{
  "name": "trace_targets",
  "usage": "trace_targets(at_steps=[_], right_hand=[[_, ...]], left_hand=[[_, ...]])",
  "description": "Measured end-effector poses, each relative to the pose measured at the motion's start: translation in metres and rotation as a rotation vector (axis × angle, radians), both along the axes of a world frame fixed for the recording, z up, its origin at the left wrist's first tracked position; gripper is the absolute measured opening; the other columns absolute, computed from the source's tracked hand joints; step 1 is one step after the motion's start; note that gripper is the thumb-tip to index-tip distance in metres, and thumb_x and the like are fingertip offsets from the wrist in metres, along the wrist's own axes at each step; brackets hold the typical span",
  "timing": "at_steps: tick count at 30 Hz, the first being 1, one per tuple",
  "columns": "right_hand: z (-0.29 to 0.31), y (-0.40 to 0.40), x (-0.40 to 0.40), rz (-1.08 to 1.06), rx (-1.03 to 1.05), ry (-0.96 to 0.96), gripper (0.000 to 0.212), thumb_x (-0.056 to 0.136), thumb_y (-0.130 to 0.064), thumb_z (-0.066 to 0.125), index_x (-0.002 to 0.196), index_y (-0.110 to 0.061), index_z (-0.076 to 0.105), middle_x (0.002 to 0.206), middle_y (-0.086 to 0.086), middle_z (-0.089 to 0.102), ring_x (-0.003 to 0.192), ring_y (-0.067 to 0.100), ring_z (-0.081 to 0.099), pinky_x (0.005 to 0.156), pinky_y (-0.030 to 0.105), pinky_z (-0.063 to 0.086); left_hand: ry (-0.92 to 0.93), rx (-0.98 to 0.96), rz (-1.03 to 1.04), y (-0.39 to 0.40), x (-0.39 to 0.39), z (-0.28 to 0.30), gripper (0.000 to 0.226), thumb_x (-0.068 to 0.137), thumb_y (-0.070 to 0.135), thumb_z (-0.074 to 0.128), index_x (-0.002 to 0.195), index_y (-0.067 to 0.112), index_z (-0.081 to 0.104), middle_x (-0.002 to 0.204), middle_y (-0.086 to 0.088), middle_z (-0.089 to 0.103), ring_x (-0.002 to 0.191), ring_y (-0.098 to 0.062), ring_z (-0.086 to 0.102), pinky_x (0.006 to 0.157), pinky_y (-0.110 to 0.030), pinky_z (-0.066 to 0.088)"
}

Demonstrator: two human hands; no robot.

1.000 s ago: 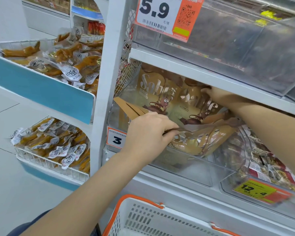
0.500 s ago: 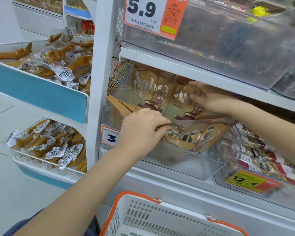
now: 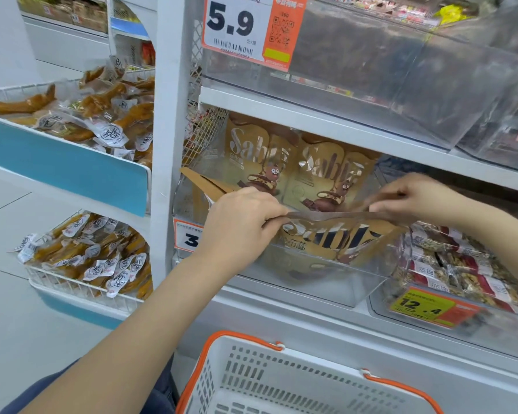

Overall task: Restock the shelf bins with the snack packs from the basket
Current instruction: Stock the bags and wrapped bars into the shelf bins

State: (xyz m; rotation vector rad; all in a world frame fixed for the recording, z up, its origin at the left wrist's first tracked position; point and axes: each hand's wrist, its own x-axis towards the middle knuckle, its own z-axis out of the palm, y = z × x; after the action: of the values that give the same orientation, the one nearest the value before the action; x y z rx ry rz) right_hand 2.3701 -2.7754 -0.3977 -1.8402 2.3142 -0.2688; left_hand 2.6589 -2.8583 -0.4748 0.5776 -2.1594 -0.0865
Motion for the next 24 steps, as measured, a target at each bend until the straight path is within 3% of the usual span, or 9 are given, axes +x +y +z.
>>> trace_targets(at_steps=[1,3,8,13,16,18,21,24], right_hand=[[-0.003,-0.009,0.000,-0.073,-0.009,0.041,0.051,0.074,-0.063,0.059,0.113,-0.030,0.066,0.107,-0.011,0.065,0.094,0.014,0.061,0.079,0.029,0.047],[-0.005,-0.030,0.003,-0.175,-0.047,0.059,0.043,0.087,-0.050,0.058,0.120,-0.023,0.060,0.113,-0.002,0.062,0.095,0.020,0.058,0.076,0.029,0.044],[-0.004,-0.067,-0.005,-0.107,-0.163,0.035,0.015,0.094,-0.028,0.058,0.105,-0.019,0.060,0.097,0.002,0.054,0.070,0.011,0.043,0.058,0.019,0.027],[-0.005,-0.073,-0.006,-0.015,-0.217,-0.025,0.010,0.096,-0.018,0.054,0.104,-0.017,0.059,0.099,-0.002,0.059,0.092,0.017,0.051,0.075,0.017,0.036],[-0.004,-0.060,-0.002,0.079,-0.205,0.252,0.019,0.098,-0.023,0.050,0.112,-0.017,0.061,0.107,0.003,0.063,0.099,0.027,0.057,0.084,0.031,0.044],[-0.006,-0.051,0.000,0.045,-0.203,0.381,0.024,0.099,-0.024,0.047,0.113,-0.011,0.060,0.106,0.009,0.063,0.090,0.027,0.055,0.077,0.034,0.041],[-0.010,-0.056,-0.003,-0.008,-0.217,0.449,0.026,0.099,-0.027,0.043,0.106,-0.010,0.061,0.104,0.012,0.064,0.085,0.027,0.056,0.076,0.036,0.045],[-0.011,-0.076,-0.001,-0.082,-0.156,0.347,0.027,0.100,-0.027,0.042,0.118,-0.011,0.057,0.114,0.011,0.061,0.094,0.026,0.054,0.082,0.034,0.042]], left_hand=[[-0.007,-0.003,-0.005,0.000,-0.001,0.000,0.013,0.076,0.025,0.065,0.081,0.022,0.077,0.076,0.008,0.071,0.069,-0.020,0.064,0.058,-0.025,0.049],[-0.007,-0.002,-0.007,0.000,-0.001,0.001,0.013,0.075,0.025,0.066,0.081,0.022,0.077,0.077,0.008,0.072,0.070,-0.019,0.064,0.059,-0.026,0.050],[-0.009,0.008,-0.002,-0.002,-0.002,0.002,0.015,0.077,0.026,0.064,0.082,0.022,0.078,0.076,0.007,0.073,0.070,-0.021,0.067,0.059,-0.030,0.054],[-0.106,-0.029,0.025,-0.005,-0.004,0.005,0.018,0.084,0.029,0.056,0.084,0.021,0.072,0.073,0.006,0.069,0.071,-0.023,0.063,0.058,-0.029,0.047],[-0.224,-0.044,0.015,-0.011,-0.008,0.007,0.011,0.092,0.027,0.053,0.094,0.021,0.062,0.077,0.007,0.063,0.080,-0.023,0.057,0.066,-0.029,0.030],[-0.275,-0.054,0.013,-0.014,-0.009,0.009,0.006,0.094,0.026,0.052,0.094,0.021,0.056,0.071,0.009,0.050,0.081,-0.022,0.053,0.068,-0.030,0.025],[-0.288,-0.118,0.050,-0.012,-0.009,0.011,0.009,0.091,0.022,0.057,0.084,0.020,0.051,0.059,0.011,0.036,0.066,-0.023,0.051,0.067,-0.031,0.029],[-0.263,-0.166,0.094,-0.005,-0.009,0.010,0.008,0.085,0.022,0.055,0.077,0.020,0.054,0.051,0.007,0.046,0.055,-0.023,0.052,0.069,-0.031,0.036]])
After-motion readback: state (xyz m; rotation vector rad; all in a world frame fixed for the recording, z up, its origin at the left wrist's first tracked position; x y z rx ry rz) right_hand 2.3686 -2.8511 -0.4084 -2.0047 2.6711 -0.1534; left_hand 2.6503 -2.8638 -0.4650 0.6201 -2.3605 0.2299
